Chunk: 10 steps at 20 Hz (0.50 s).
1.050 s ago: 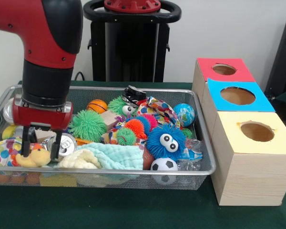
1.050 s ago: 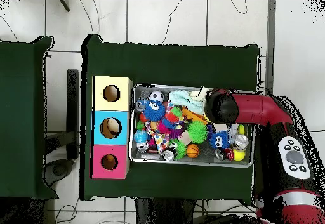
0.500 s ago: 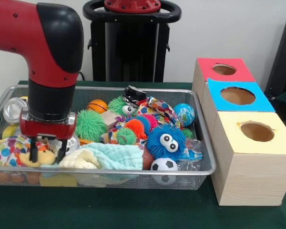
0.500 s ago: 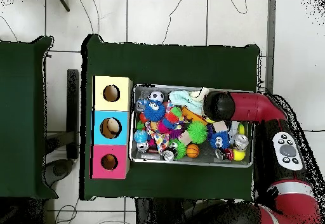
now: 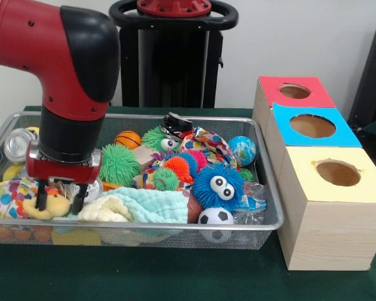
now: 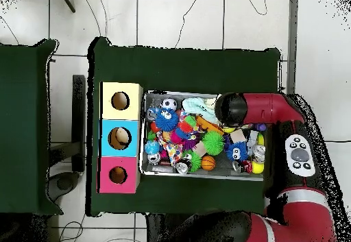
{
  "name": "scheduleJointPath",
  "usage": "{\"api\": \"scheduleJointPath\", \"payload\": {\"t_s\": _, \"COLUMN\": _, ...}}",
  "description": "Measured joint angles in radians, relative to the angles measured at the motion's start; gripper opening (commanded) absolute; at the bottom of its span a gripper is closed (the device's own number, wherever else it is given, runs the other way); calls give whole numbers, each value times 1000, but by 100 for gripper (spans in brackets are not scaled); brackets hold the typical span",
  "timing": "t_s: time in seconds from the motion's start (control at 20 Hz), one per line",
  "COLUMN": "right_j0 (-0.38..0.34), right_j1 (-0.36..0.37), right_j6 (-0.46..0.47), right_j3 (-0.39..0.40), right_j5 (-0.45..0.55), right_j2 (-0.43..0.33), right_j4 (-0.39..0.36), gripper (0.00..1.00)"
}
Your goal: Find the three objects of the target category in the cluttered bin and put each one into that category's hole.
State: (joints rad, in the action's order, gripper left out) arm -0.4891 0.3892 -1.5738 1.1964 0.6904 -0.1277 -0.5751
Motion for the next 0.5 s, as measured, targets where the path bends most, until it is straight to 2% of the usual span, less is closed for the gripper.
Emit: {"api": "scheduleJointPath", "payload": {"t_s": 0.5, "right_j0": 28, "right_j1": -18, "right_j6": 0, "right_j3": -52, "right_j5": 70, "right_j2": 40, "right_j4": 0, "gripper": 100}}
